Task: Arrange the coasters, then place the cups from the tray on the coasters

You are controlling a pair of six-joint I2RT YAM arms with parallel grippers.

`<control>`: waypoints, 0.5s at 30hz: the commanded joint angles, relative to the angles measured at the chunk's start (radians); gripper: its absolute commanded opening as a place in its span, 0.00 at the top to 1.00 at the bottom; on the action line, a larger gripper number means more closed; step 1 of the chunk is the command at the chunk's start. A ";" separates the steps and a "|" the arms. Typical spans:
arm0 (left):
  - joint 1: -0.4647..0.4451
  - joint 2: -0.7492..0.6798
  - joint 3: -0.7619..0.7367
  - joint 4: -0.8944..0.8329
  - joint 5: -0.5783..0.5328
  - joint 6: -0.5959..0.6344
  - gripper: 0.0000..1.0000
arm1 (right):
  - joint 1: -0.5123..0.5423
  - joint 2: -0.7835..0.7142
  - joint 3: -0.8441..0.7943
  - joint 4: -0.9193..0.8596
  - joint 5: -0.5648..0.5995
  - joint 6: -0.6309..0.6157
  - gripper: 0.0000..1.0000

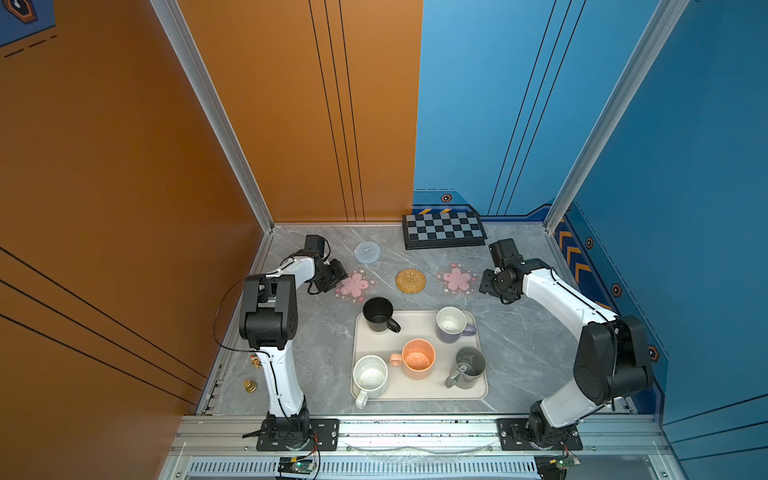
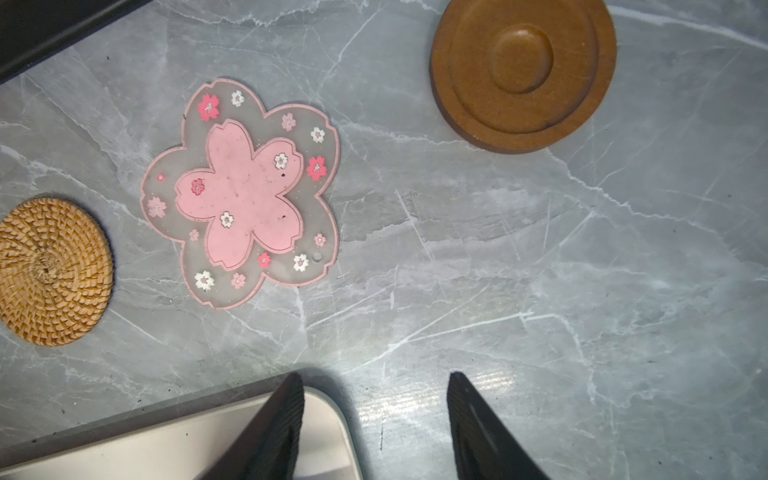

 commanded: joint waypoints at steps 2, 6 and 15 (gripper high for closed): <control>-0.065 0.032 -0.084 -0.120 0.000 -0.088 0.44 | -0.006 -0.026 -0.018 -0.023 0.022 -0.014 0.42; -0.103 0.023 -0.104 -0.118 -0.019 -0.142 0.45 | -0.012 -0.028 -0.017 -0.025 0.021 -0.022 0.42; -0.134 -0.008 -0.104 -0.085 -0.063 -0.203 0.44 | -0.013 -0.052 -0.023 -0.025 0.020 -0.017 0.42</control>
